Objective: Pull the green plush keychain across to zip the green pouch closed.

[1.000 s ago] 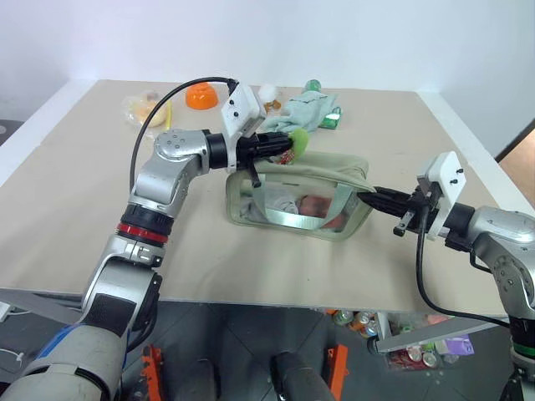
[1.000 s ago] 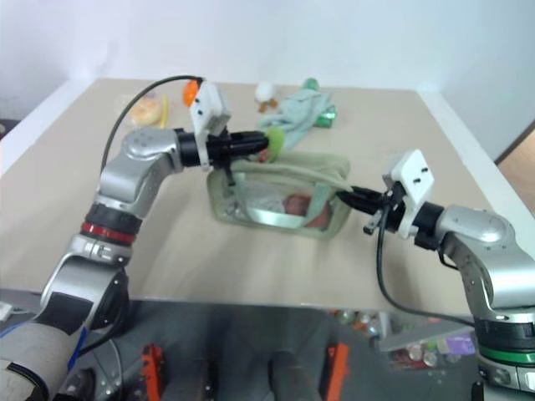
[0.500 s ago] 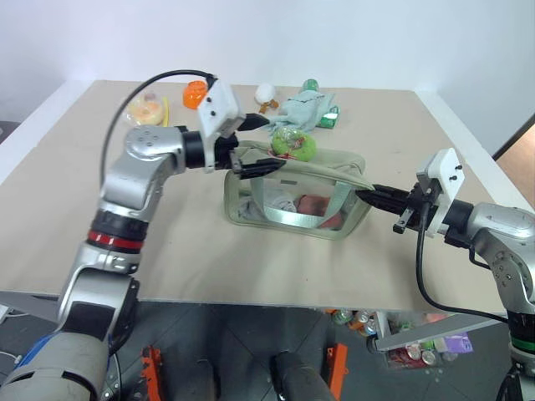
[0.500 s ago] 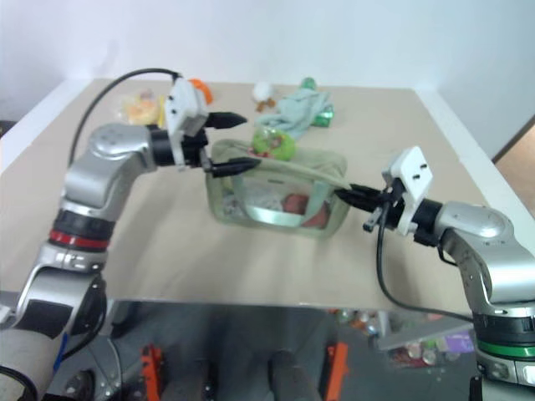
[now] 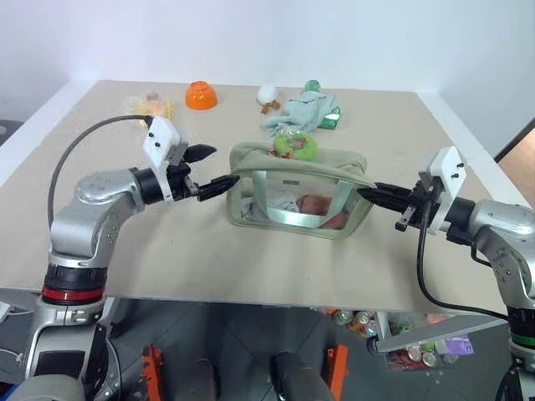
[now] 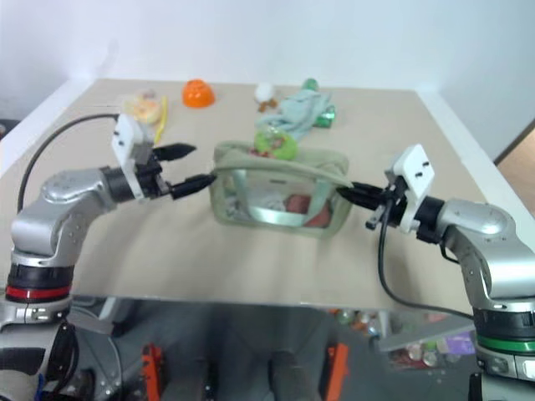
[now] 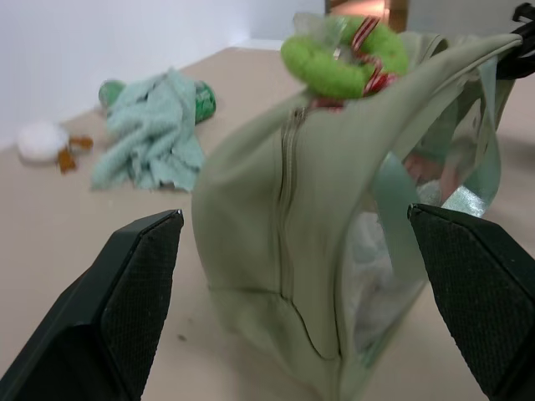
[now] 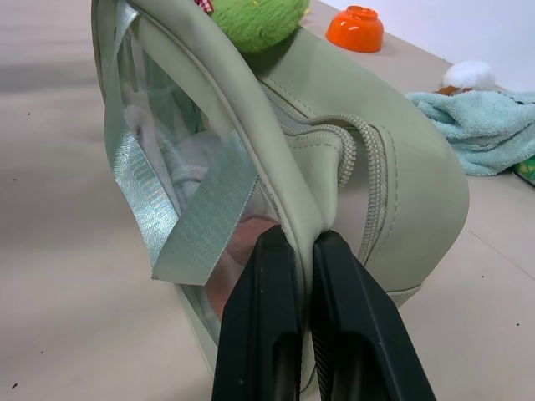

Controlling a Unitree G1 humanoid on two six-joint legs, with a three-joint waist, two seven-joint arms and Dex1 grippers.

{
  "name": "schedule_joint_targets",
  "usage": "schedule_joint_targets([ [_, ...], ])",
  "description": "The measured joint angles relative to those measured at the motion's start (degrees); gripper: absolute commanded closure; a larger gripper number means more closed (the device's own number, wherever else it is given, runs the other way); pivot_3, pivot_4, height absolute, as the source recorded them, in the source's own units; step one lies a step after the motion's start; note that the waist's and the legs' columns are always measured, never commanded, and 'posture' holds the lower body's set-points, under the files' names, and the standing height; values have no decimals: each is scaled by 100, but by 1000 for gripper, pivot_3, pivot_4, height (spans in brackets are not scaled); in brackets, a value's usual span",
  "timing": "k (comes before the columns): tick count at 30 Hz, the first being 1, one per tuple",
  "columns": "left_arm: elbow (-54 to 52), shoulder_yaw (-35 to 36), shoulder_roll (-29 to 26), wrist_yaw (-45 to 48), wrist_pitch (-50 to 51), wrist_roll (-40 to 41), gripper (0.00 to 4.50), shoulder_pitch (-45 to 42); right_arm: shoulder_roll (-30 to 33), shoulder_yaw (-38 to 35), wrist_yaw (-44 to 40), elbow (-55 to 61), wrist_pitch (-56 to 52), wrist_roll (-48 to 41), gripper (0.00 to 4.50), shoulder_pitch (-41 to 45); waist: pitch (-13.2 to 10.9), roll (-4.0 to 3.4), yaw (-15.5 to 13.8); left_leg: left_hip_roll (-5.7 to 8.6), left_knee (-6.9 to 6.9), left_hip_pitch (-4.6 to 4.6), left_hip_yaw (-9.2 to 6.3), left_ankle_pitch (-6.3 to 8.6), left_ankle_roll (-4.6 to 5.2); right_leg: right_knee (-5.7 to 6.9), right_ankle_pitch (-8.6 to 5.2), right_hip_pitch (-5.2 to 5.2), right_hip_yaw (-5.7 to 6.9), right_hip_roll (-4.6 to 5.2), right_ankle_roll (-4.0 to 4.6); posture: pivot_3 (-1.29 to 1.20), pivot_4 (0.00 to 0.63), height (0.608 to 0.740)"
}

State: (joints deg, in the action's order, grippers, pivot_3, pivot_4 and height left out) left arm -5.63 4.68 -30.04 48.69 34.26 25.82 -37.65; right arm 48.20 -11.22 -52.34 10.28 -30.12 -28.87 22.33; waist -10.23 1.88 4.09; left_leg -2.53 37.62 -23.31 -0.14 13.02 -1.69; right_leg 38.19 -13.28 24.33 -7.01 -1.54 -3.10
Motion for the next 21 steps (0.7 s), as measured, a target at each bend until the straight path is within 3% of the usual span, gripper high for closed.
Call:
schedule_joint_targets([
  [10, 111, -345, 287, -67, -60, 60, 35, 78, 0, 41, -27, -16, -9, 10, 4500, 54, 0, -1, 3, 0, -2, 2, 1, 0, 0, 0, 1, 0, -1, -2, 1, 0, 150, 740],
  [14, 408, -450, 425, -72, -240, -43, 1118, 61, 3, 41, -19, -8, -20, 9, 4500, 47, 0, -1, 1, 0, -2, 2, 0, 0, 0, 0, 1, 0, -1, -2, 1, 0, 150, 740],
  [21, 667, -477, 419, -35, -460, -164, 3583, -44, 17, 4, 16, 88, -89, -21, 4500, -39, 0, -1, 2, 0, -2, 1, 0, 0, 0, 0, 0, 0, -1, -2, 1, 0, 150, 740],
])
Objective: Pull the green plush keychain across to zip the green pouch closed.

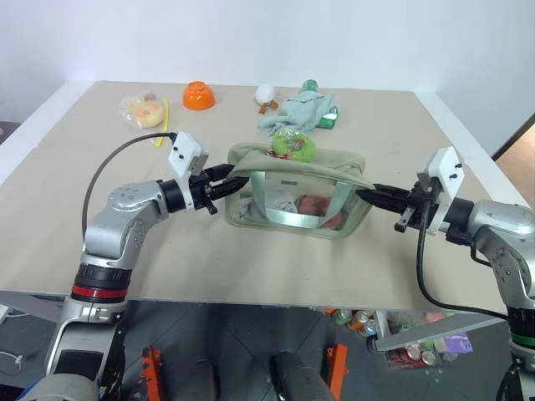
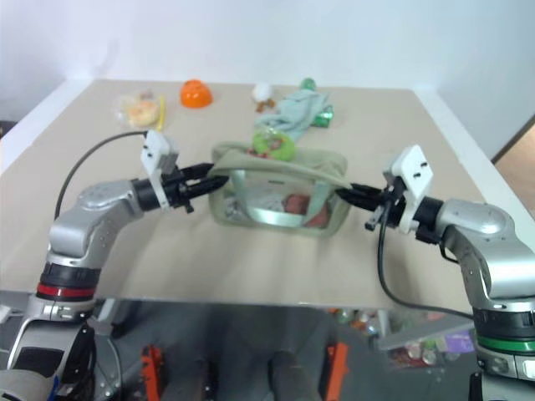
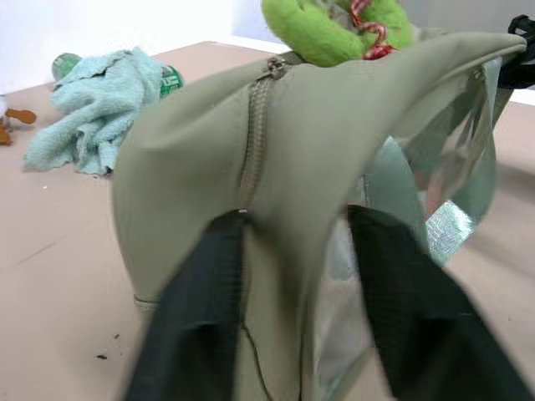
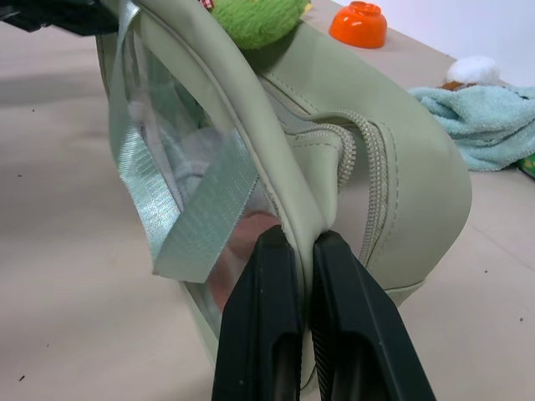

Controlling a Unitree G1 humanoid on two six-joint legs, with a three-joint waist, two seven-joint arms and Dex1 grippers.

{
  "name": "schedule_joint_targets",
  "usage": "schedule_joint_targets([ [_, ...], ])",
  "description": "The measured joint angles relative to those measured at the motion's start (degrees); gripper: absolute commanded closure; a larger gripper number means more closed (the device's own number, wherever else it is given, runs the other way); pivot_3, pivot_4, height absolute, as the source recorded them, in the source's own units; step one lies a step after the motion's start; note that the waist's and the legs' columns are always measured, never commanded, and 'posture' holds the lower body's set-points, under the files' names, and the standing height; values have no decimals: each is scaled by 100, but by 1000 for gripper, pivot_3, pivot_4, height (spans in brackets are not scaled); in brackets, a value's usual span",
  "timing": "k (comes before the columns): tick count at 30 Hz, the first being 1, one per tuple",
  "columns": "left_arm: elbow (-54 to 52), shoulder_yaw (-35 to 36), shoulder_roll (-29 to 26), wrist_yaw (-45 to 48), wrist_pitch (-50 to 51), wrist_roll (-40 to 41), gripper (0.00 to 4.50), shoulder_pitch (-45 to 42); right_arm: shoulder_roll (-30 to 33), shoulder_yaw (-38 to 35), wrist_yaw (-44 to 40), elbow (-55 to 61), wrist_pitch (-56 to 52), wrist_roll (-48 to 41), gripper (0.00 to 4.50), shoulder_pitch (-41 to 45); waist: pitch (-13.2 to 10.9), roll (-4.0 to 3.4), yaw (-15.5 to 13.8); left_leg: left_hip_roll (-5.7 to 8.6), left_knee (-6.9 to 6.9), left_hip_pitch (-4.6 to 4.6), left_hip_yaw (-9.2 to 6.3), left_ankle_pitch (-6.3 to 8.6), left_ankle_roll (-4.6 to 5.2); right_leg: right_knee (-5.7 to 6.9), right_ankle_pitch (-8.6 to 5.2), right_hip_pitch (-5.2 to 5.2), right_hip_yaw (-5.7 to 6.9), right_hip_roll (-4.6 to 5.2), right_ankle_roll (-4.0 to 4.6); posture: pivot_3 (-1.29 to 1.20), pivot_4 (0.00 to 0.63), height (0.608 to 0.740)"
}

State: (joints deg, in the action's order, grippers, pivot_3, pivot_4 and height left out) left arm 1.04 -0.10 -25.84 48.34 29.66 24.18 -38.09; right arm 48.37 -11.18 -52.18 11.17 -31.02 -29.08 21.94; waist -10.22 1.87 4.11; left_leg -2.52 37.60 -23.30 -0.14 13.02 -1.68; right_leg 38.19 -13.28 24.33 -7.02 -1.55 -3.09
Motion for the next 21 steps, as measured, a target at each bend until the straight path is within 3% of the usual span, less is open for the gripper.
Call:
schedule_joint_targets([
  [5, 3, 0, -21, 59, -46, -12, 3583, 0, 0, -120, 23, 68, -463, -369, 4500, -13, 0, 0, -1, 0, 0, 0, -1, 0, 0, 0, 0, 0, 0, 0, 0, 0, 150, 740],
  [15, -9, -5, -55, 64, -38, -19, 3629, 2, 20, -373, 154, 5, -1079, -957, 1042, 436, -1, -2, 9, 1, 0, 1, 3, 0, 0, 0, 2, 1, -4, 0, 3, 0, 150, 740],
  [21, -219, 9, -60, -40, 93, -4, 3629, 74, -115, -526, 738, -405, -1622, -1313, 1042, 2548, -9, -15, 21, -3, -6, 4, 2, -3, 5, 0, 5, 4, -1, -4, 5, 0, 150, 740],
])
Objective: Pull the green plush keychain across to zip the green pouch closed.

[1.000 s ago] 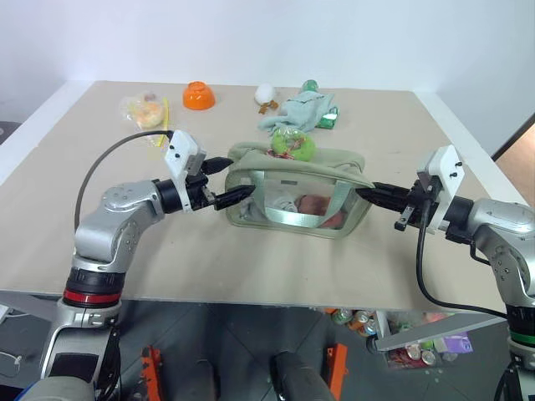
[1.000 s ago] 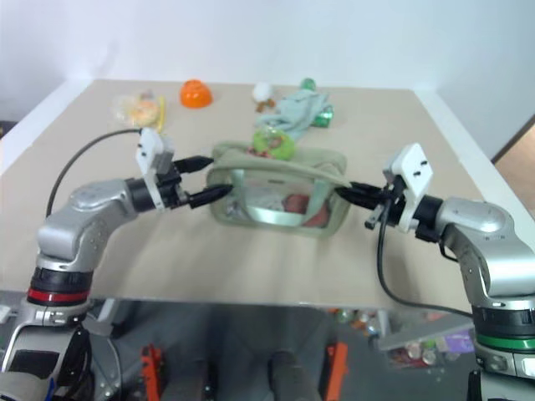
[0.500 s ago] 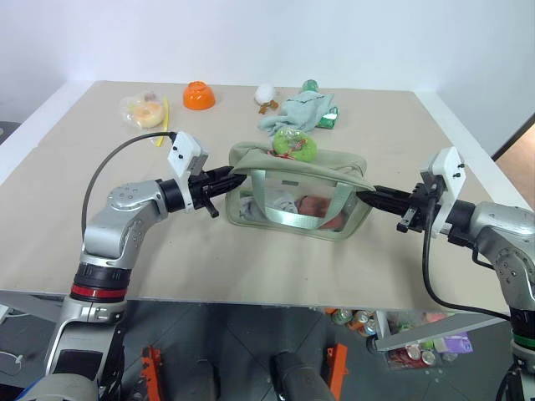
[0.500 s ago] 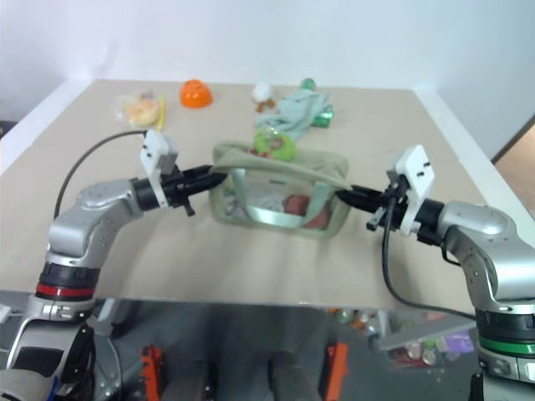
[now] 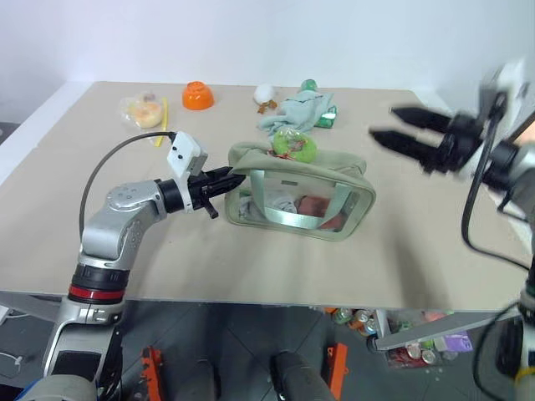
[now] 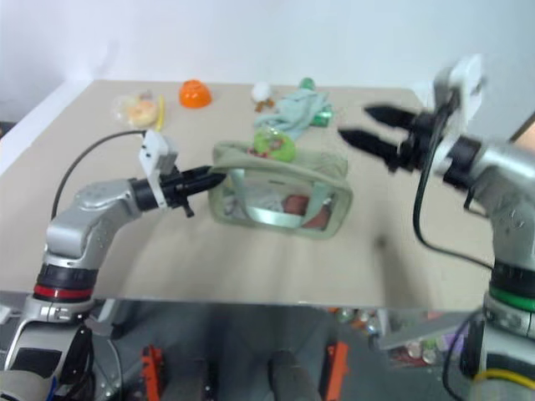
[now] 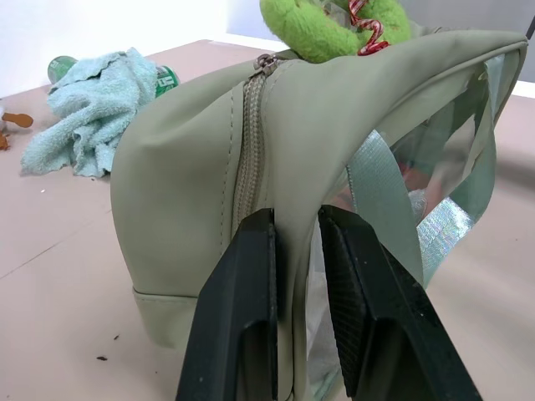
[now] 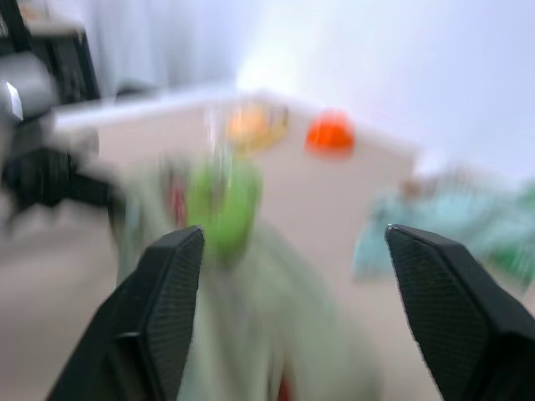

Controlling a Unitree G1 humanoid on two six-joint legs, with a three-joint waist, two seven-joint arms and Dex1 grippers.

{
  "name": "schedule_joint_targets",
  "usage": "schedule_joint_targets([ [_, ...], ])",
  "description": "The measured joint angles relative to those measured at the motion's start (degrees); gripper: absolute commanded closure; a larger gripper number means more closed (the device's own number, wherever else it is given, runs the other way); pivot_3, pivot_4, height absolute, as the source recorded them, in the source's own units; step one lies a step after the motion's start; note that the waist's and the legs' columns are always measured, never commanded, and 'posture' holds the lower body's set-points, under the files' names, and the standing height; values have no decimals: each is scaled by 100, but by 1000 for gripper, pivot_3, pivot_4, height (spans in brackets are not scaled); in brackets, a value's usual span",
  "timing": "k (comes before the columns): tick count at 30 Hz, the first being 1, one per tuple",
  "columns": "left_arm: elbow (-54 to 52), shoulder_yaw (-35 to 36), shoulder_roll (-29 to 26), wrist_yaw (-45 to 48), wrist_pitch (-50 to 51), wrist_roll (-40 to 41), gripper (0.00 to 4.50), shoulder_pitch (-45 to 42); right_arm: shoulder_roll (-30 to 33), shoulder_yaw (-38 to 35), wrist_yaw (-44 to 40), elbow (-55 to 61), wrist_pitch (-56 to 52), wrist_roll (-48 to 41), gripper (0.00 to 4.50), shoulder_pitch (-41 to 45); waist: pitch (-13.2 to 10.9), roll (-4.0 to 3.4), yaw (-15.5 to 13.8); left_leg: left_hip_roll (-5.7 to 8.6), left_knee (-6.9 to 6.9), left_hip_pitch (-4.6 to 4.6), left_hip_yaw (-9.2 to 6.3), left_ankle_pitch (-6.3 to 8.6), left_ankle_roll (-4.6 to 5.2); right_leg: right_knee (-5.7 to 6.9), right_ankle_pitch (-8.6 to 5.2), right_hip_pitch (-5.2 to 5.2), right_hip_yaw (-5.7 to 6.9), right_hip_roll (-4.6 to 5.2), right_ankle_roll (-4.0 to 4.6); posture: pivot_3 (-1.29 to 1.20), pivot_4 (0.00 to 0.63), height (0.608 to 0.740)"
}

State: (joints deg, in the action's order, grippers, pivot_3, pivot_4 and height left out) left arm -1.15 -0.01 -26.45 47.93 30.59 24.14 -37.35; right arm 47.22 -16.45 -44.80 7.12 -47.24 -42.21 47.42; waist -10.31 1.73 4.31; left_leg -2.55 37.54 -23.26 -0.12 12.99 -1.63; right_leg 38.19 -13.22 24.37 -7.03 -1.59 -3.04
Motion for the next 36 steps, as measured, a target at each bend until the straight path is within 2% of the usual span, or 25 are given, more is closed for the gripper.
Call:
schedule_joint_targets([
  [4, -193, -8, 41, -43, 117, 59, 3629, 74, -630, 768, 158, -331, -130, 181, 1042, 958, 0, 0, 3, -4, -5, -1, -4, 0, 0, 0, -1, 1, 5, -2, 2, 0, 150, 740],
  [9, -392, -10, 87, -150, 208, 134, 3629, 191, -1152, 1861, -59, -1389, 136, 927, 1042, 1111, 0, 0, -40, 12, -2, -24, -5, 0, 0, -3, 4, 11, 8, 22, 9, 0, 150, 740],
  [16, -550, -7, 92, -270, 244, 229, 3629, 343, -1071, 2130, -691, -2319, 397, 1600, 1042, 1287, 0, -1, -43, 45, -1, -98, -18, 1, 1, 1, 9, 79, 23, 58, 14, 0, 150, 740],
  [18, -554, -8, 92, -286, 247, 231, 3629, 355, -1056, 2130, -764, -2325, 399, 1654, 1580, 1287, 0, -1, -44, 46, -1, -99, -21, 1, 1, 2, 10, 79, 27, 60, 15, 0, 150, 740],
  [19, -569, -8, 92, -305, 248, 235, 3629, 361, -1036, 2129, -829, -2323, 397, 1680, 1711, 1286, 0, -1, -47, 47, -2, -100, -25, 1, 2, 2, 10, 79, 32, 61, 15, 0, 150, 740],
  [26, -603, -13, 88, -376, 246, 230, 3629, 376, -942, 2086, -1105, -2159, 334, 1713, 4264, 1175, 0, -1, -48, 53, 0, -101, -35, -1, 2, 2, 10, 75, 40, 63, 15, 0, 150, 740],
  [27, -603, -14, 86, -376, 245, 227, 3629, 375, -928, 2077, -1129, -2109, 328, 1701, 4486, 1154, 0, -1, -47, 53, 0, -101, -35, -1, 2, 2, 10, 75, 40, 63, 15, 0, 150, 740],
  [36, -603, -23, 76, -380, 241, 227, 3629, 375, -426, 1679, -1406, -1612, 357, 1536, 4486, 678, 0, -1, -85, 68, 1, -102, -49, -2, 3, 2, 8, 68, 55, 78, 12, 0, 150, 740],
])
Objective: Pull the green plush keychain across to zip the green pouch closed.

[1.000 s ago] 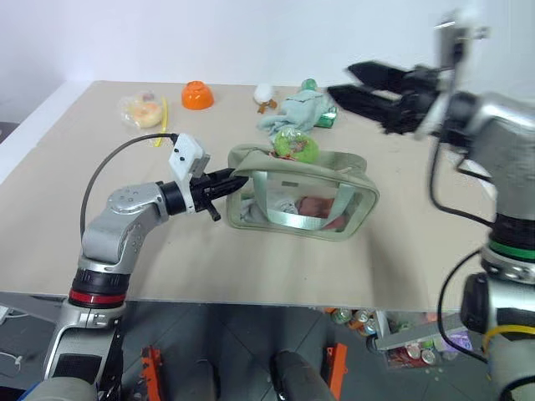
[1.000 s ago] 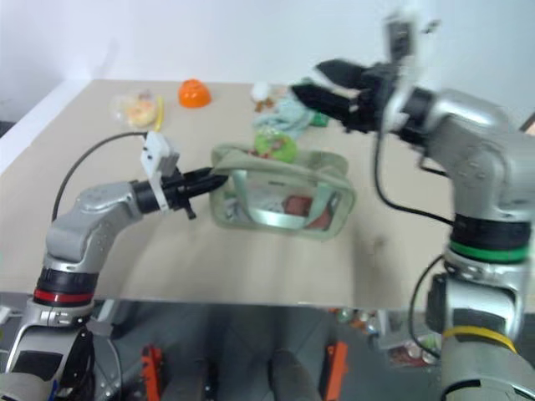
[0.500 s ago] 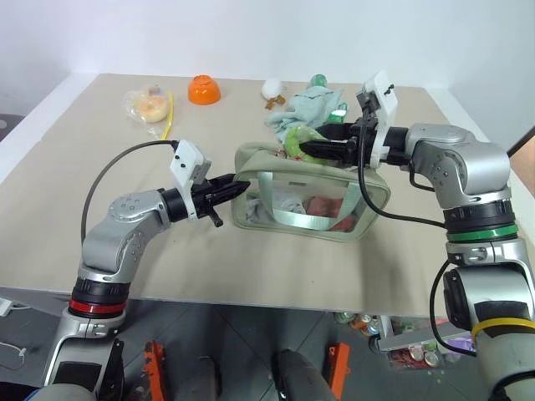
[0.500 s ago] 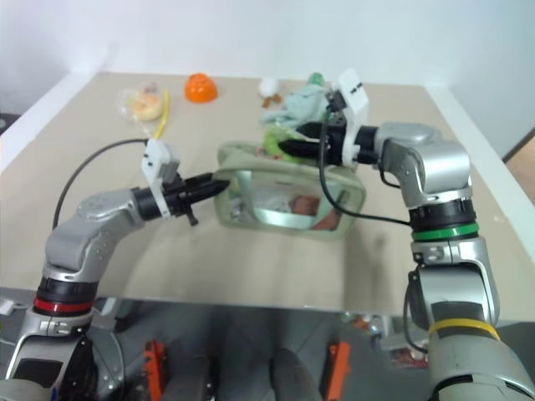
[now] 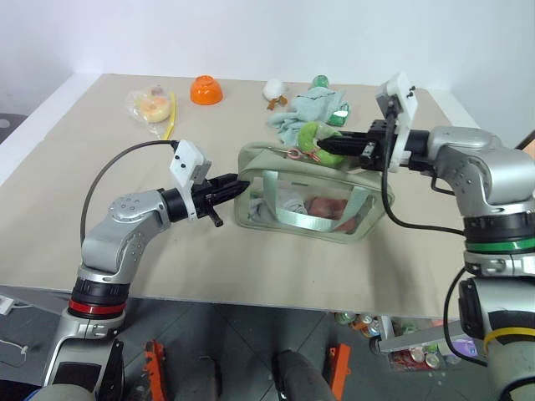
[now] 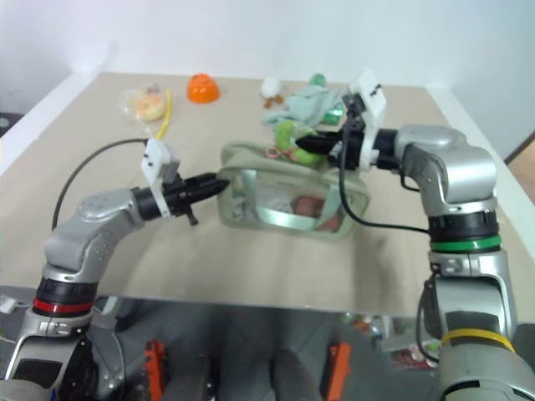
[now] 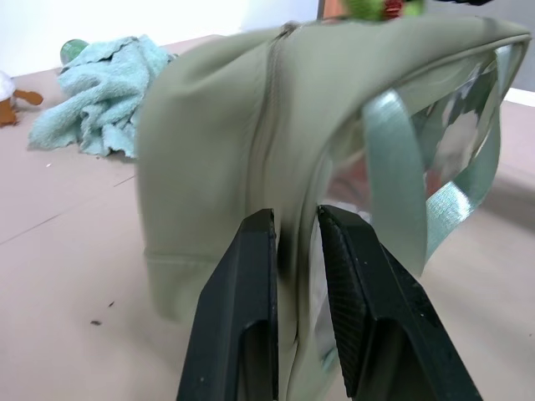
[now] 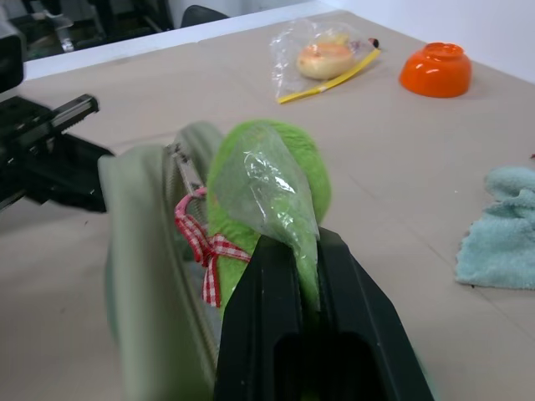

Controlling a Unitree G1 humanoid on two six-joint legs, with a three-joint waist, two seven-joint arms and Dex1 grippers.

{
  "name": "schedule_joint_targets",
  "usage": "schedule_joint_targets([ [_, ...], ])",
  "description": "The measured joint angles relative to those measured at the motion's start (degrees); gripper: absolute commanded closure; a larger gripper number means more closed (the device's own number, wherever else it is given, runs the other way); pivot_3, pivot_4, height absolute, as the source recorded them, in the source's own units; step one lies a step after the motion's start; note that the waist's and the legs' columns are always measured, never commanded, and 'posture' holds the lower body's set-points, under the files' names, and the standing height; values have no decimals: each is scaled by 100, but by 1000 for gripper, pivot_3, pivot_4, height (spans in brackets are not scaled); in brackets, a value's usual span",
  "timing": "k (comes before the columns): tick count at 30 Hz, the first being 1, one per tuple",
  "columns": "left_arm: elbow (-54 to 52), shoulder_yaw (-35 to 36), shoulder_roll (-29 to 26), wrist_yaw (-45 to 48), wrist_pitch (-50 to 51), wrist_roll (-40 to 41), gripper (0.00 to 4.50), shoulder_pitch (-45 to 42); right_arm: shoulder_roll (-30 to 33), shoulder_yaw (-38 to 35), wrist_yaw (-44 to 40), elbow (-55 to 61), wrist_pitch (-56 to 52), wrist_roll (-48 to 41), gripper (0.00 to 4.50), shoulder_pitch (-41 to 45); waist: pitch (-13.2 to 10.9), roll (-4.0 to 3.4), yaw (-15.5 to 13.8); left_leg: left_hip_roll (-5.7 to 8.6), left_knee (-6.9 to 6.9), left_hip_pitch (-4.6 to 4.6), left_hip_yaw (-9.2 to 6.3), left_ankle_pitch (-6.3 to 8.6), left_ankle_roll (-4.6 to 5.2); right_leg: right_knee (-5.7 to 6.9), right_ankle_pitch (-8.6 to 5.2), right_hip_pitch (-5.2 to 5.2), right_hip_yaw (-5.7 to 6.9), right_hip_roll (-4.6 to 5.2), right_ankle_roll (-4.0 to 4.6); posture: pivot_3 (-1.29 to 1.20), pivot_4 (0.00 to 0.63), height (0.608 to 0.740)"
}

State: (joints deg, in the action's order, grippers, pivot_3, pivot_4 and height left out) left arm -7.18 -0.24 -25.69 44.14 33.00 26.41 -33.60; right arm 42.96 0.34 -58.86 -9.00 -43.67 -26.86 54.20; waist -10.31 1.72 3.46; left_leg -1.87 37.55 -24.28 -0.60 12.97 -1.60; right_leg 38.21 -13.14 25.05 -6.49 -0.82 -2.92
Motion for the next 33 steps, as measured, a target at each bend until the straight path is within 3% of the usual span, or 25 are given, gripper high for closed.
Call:
schedule_joint_targets([
  [10, 1, 22, -15, -42, 86, 62, 3629, 30, 862, -828, -98, 155, 379, 7, 4486, -1107, 0, 0, -77, 12, 5, 1, -2, -3, 4, 0, -5, -8, 2, 11, -8, 0, 150, 740],
  [21, 157, 7, -30, -11, 85, 41, 3629, 6, 961, -1217, 170, 555, 297, -108, 4486, -1620, 0, -3, -92, 21, 6, 5, -11, -23, 5, 1, -1, -17, 10, 18, -7, 0, 150, 740],
  [33, 156, 15, -101, -12, 92, 39, 3629, 23, 1206, -2406, 976, 910, -2, -233, 4486, -2678, 1, -5, -85, 22, 6, 12, -15, -30, 14, 2, 3, -25, 11, 16, -9, 0, 150, 740],
])
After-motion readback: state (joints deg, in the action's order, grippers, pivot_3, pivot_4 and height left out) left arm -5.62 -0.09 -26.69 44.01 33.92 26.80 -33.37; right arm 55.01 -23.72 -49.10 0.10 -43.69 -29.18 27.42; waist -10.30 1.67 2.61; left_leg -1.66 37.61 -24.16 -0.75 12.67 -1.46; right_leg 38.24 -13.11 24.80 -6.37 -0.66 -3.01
